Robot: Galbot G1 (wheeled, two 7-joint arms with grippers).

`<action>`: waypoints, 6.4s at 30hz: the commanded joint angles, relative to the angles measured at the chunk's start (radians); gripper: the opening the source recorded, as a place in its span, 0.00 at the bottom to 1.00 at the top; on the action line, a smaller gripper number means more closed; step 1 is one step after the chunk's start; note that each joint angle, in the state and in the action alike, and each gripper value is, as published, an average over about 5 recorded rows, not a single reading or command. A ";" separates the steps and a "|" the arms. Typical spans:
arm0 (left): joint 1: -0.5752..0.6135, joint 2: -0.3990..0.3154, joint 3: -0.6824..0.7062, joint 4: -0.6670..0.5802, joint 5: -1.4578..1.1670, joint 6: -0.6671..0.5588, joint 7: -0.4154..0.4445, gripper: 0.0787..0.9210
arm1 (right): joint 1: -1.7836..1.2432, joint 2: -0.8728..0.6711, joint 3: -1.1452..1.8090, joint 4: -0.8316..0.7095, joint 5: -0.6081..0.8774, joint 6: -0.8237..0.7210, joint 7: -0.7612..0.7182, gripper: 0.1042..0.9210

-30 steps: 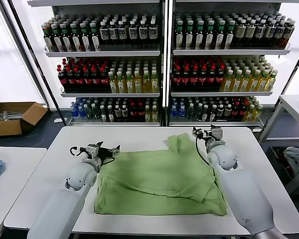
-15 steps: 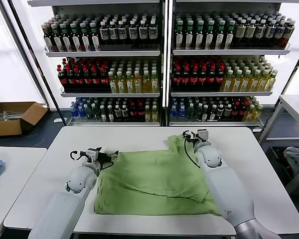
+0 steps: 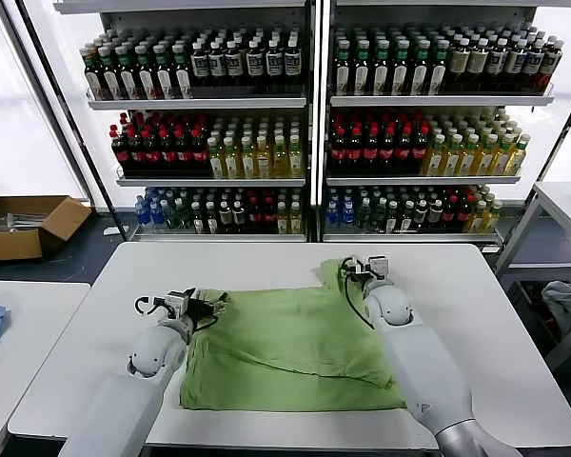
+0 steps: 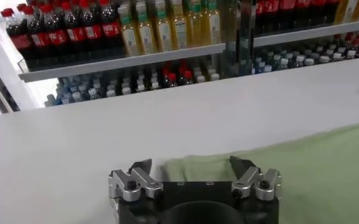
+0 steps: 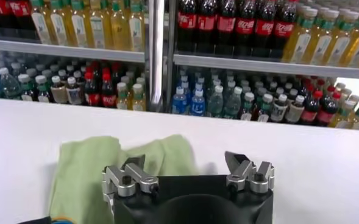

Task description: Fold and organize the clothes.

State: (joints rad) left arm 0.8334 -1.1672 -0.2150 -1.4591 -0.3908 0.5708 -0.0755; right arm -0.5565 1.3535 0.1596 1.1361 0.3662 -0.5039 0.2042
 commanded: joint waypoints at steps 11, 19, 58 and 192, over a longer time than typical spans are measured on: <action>0.047 -0.018 -0.002 0.001 -0.025 0.005 0.001 0.37 | -0.079 0.000 0.012 0.098 -0.003 -0.026 0.015 0.38; 0.047 -0.021 -0.013 -0.005 -0.031 -0.032 0.001 0.10 | -0.112 -0.015 0.021 0.187 0.005 -0.022 0.013 0.10; 0.357 0.018 -0.137 -0.444 0.016 -0.230 0.040 0.01 | -0.634 -0.079 0.154 0.927 -0.025 0.028 0.055 0.00; 0.555 0.260 -0.525 -0.624 -0.097 -0.133 0.047 0.03 | -0.936 -0.058 0.357 1.165 -0.117 0.092 0.169 0.88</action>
State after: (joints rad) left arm 1.3606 -0.8592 -0.8928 -1.8380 -0.4788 0.3920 -0.0252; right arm -1.4829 1.2942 0.5069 2.2918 0.2503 -0.4103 0.3724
